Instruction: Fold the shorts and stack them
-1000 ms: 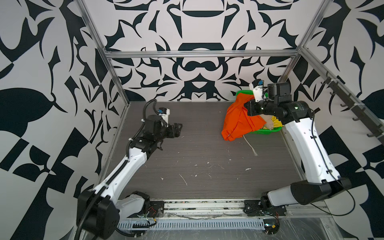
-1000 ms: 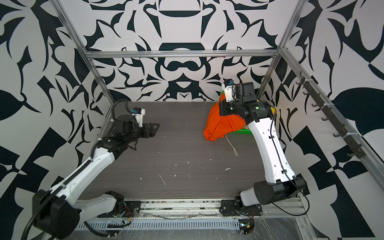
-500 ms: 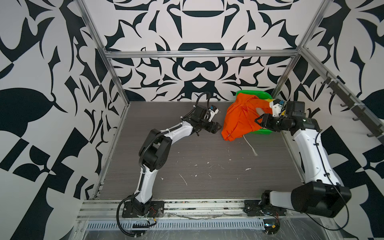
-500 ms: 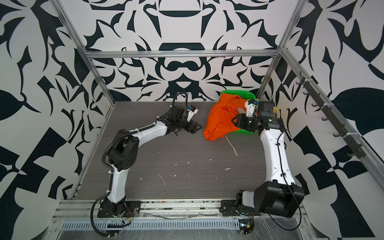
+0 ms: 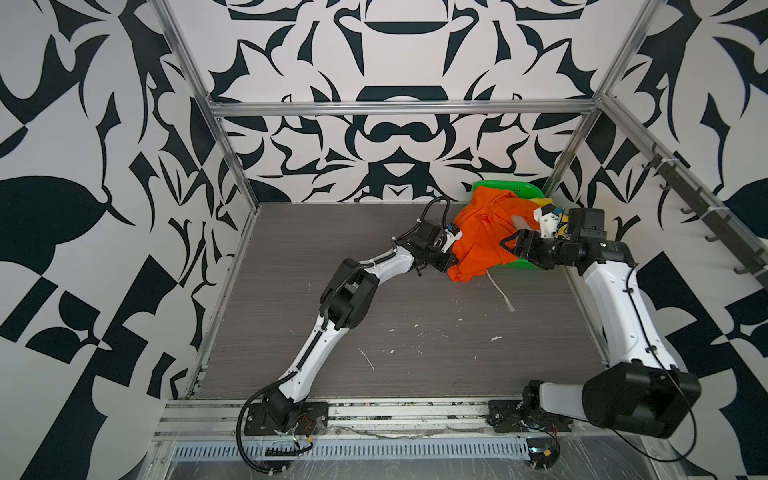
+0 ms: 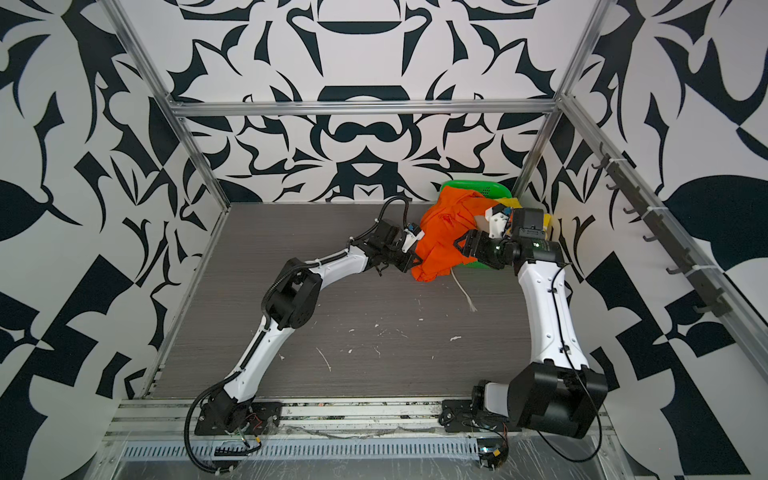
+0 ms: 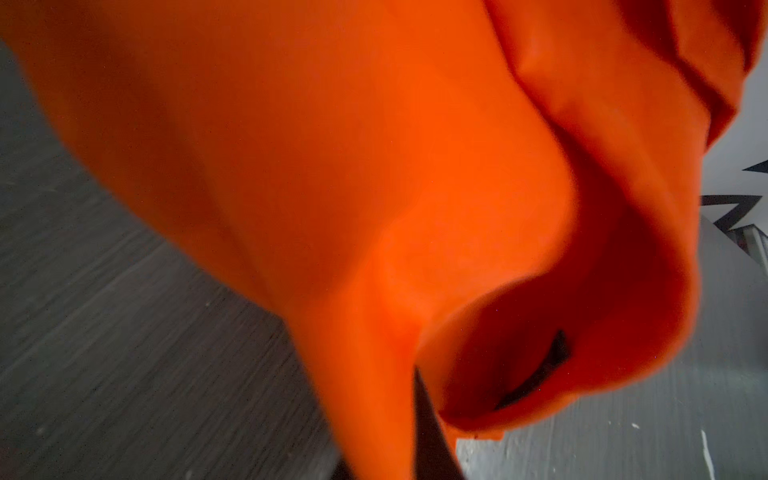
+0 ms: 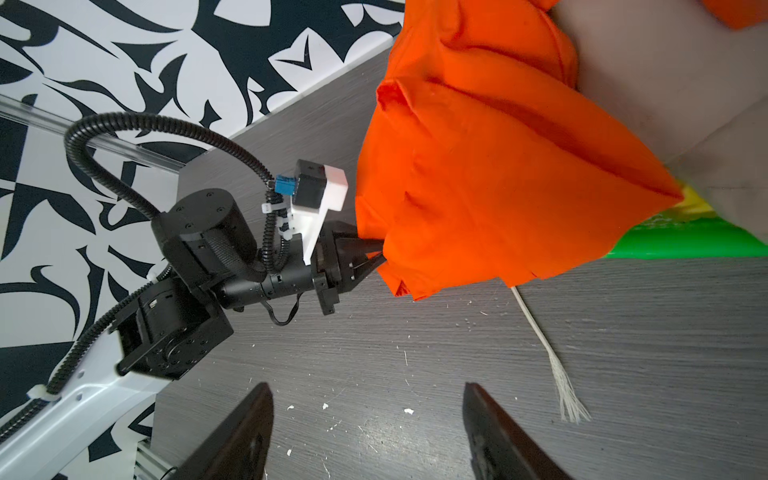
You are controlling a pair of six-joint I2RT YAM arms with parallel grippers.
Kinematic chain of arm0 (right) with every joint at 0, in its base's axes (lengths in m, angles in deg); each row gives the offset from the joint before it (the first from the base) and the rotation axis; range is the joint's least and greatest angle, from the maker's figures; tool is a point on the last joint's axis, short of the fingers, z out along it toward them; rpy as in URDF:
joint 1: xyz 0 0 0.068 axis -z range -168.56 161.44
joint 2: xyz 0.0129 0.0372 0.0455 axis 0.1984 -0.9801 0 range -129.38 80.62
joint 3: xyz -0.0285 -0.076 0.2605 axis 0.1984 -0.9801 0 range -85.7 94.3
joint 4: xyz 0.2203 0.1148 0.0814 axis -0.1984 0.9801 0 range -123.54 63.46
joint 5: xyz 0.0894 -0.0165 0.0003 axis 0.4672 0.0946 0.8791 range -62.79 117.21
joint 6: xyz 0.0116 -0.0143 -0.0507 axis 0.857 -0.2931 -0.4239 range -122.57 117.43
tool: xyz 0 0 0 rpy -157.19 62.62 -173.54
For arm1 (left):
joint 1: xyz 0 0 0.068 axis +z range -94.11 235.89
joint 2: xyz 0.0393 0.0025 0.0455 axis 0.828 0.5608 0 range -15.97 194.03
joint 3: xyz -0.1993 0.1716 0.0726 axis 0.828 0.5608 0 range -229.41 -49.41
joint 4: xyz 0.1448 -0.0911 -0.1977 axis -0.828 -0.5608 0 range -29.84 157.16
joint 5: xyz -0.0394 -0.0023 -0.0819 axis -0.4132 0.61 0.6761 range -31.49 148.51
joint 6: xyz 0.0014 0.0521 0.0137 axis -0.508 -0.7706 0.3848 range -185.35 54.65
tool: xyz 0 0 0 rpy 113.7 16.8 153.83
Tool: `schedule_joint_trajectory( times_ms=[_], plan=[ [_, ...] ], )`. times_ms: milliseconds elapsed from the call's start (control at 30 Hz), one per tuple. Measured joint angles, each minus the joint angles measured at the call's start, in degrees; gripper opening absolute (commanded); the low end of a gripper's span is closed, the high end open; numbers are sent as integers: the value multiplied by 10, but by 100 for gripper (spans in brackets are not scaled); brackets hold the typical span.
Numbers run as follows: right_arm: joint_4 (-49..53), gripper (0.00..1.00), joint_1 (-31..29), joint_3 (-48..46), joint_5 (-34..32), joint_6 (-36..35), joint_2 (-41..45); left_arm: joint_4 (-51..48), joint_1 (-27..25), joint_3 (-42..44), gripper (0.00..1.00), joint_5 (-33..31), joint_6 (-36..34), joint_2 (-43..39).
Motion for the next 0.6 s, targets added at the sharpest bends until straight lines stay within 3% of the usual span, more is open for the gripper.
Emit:
schedule_joint_trajectory(
  times_ms=[200, 333, 600],
  plan=[
    [-23, 73, -1, -8, 11, 26, 35, -59, 2, 93, 0, -51, -30, -199],
    [-48, 73, -20, -7, 16, 45, 57, -119, 3, 74, 0, -101, -52, -350],
    [-50, 73, -163, 58, -26, 49, 38, -273, 4, 35, 0, -206, -57, -571]
  ],
)
